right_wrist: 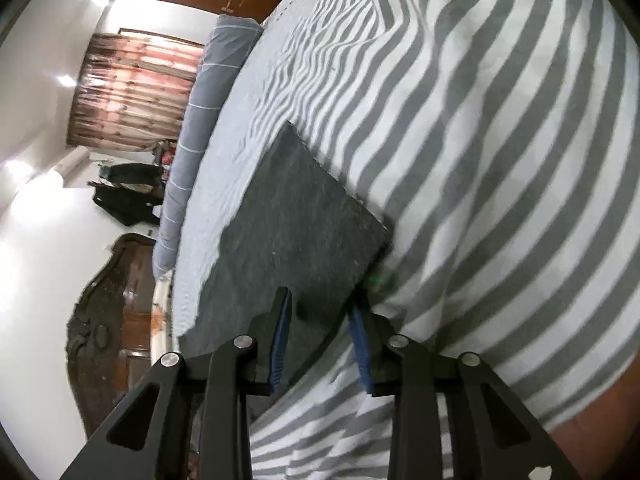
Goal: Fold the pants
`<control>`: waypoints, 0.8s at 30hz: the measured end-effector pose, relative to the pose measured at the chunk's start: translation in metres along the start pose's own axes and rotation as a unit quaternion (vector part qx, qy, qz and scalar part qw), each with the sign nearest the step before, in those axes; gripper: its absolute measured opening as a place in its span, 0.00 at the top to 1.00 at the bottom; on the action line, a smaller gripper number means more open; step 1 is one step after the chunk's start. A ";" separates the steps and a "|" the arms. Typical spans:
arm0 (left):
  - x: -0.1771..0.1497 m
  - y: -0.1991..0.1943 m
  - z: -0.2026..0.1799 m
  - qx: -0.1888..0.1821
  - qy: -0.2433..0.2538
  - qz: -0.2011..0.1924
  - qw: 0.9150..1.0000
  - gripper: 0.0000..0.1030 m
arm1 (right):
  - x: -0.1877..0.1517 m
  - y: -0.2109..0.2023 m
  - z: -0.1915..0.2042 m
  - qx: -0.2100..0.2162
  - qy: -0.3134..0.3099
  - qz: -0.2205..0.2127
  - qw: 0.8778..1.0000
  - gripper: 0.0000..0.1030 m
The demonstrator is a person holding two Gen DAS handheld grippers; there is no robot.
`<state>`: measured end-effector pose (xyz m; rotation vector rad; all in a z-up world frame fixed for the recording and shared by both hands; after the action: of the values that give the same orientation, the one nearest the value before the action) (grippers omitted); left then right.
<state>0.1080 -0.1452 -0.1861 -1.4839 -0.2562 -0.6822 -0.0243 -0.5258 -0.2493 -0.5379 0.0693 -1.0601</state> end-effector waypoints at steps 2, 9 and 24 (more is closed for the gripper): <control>0.000 0.001 0.000 0.001 0.001 0.000 1.000 0.33 | 0.003 -0.001 0.003 0.006 -0.005 0.000 1.000 0.85; 0.000 0.002 -0.002 0.007 0.003 -0.004 1.000 0.32 | 0.016 -0.007 0.023 0.024 -0.034 -0.018 0.999 0.85; -0.002 -0.015 -0.023 -0.022 0.010 -0.003 1.000 0.32 | 0.014 -0.008 0.002 0.018 -0.011 -0.018 1.000 0.71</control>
<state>0.0922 -0.1660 -0.1773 -1.5182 -0.2304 -0.7114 -0.0238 -0.5398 -0.2413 -0.5192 0.0215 -1.0894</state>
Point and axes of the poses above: each gripper's, at about its wrist camera, not at the fingertips, and y roughly the way its jaws point, z to its left, x to its top, the point moved 9 cm from there along y, roughly the way its jaws point, and after that the axes turned 5 degrees about x, right-handed, at the moved point
